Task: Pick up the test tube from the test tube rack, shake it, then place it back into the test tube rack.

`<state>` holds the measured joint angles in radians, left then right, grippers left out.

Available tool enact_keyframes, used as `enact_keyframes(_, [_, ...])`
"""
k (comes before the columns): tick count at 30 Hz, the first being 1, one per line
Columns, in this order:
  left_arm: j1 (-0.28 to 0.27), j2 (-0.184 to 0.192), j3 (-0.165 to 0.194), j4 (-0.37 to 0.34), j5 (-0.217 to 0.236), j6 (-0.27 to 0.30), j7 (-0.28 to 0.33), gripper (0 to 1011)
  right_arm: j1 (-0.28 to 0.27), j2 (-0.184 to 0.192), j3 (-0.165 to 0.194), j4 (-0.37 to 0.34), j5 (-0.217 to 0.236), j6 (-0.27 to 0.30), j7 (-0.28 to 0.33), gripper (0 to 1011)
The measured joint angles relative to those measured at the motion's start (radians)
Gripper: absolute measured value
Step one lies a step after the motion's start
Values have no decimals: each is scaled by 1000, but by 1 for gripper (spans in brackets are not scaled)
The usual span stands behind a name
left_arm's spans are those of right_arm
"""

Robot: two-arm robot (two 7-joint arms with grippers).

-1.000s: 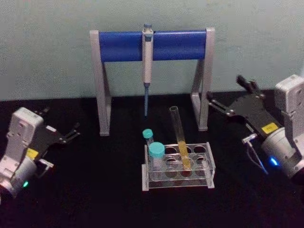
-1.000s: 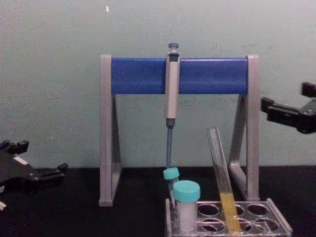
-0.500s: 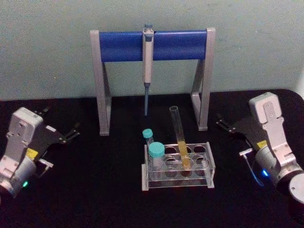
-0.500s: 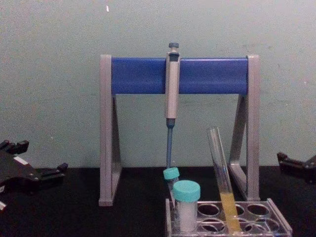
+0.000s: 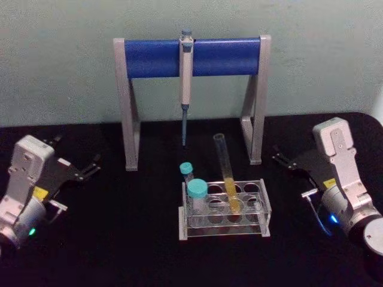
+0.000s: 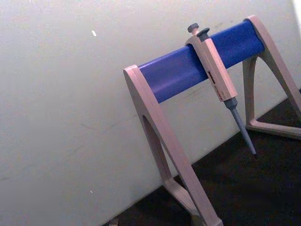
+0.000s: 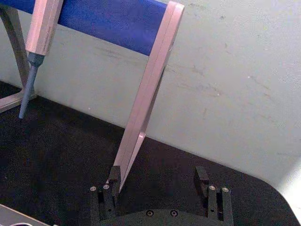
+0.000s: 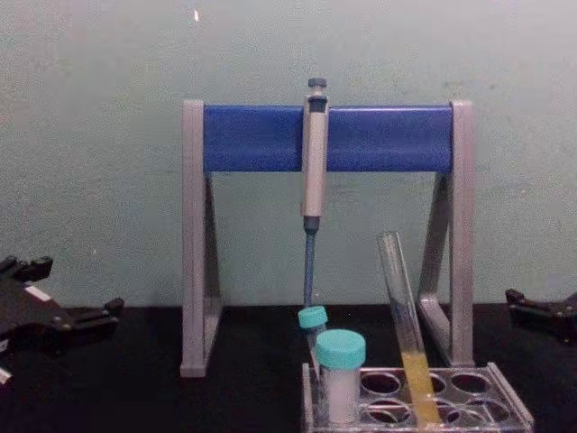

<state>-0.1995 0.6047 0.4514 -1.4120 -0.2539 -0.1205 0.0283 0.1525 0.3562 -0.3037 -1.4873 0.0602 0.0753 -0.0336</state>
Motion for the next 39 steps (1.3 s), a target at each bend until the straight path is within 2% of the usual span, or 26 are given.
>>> enact_keyframes(39, [0, 0, 0, 0, 0, 0, 0, 1001, -1, 1, -2, -4, -5, -4, -6, 1000])
